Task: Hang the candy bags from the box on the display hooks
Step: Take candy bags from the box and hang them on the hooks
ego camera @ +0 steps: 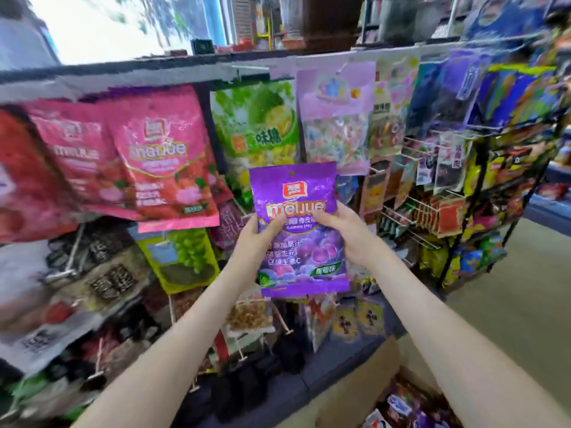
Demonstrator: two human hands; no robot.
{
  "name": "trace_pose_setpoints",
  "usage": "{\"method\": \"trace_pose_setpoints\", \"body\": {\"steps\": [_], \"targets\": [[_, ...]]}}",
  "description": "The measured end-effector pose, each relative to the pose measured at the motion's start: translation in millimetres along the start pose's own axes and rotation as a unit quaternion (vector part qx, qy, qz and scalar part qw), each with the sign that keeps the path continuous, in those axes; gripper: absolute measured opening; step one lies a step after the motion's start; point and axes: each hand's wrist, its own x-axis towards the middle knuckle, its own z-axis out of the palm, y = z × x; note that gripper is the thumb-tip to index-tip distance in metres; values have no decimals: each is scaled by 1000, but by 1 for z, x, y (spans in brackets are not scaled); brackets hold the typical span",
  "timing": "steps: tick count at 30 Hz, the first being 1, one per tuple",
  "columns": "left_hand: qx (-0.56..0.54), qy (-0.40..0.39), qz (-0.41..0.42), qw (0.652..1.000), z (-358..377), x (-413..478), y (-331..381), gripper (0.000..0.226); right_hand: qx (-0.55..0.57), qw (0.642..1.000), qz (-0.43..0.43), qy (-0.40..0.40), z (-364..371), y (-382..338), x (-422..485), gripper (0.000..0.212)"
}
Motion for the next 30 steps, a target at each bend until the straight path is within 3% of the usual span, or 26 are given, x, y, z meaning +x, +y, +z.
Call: {"method": "trace_pose_setpoints", "body": {"steps": [7,9,13,15,21,26,30], "targets": [[31,26,63,997,-80,-4,65,13,-16,994,-58,-93,85,-15,36,65],[35,41,76,996,-97,-7,76,9,-6,993,-63,-103,107,-19,43,63],[0,88,64,994,-124,-14,94,22,-28,991,-80,-107,146,-24,54,32],[-9,122,58,991,-136,-17,103,30,-24,992,-64,-107,166,-25,59,29],[-50,232,82,968,-172,-21,125,24,-66,987,-50,-139,220,-25,77,22],[-49,309,124,942,-199,-22,153,13,-82,980,-58,-169,262,-20,90,35],[-30,363,136,922,-217,-20,161,13,-235,945,-209,-88,288,-19,94,54]]}}
